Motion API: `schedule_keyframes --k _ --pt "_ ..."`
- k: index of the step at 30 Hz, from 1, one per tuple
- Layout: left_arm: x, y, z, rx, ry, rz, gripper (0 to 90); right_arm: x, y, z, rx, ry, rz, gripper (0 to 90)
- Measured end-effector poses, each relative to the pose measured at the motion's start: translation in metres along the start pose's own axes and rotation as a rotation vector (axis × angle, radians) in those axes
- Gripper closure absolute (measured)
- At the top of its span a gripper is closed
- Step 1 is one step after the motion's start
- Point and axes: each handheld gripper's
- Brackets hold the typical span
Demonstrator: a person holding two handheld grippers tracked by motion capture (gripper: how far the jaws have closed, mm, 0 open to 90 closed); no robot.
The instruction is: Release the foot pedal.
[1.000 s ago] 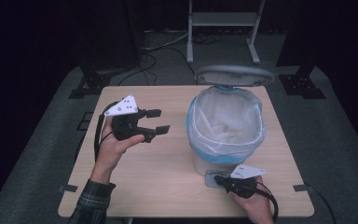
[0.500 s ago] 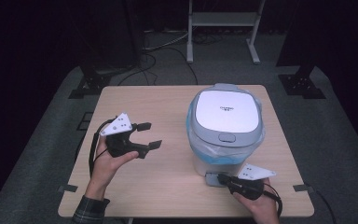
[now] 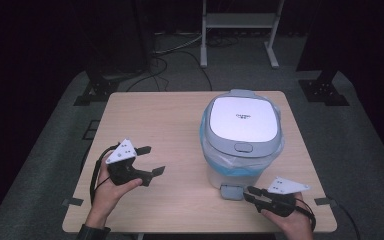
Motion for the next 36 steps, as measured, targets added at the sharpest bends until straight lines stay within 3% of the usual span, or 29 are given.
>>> schedule_keyframes --k 10,19,29,36 --pt "-0.005 -0.026 0.003 0.006 0.029 -0.053 3.2 -0.022 -0.013 0.013 0.022 -0.072 0.011 48.8" --pt "-0.011 -0.052 0.000 -0.006 0.082 -0.111 3.0 -0.033 -0.020 0.030 0.071 -0.144 0.028 33.3" --pt "-0.007 -0.084 -0.002 0.000 0.129 -0.206 3.0 -0.042 -0.030 0.048 0.091 -0.229 -0.013 29.5" --pt "0.000 -0.097 -0.006 -0.016 0.139 -0.262 3.0 -0.044 -0.035 0.056 0.122 -0.269 -0.038 28.7"
Point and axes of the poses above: each handheld gripper's, and its own axes: x roughly forward along the jaws, y roughly out of its top, z roughly to its right, and after that the axes turned 14 degrees about y, right-handed
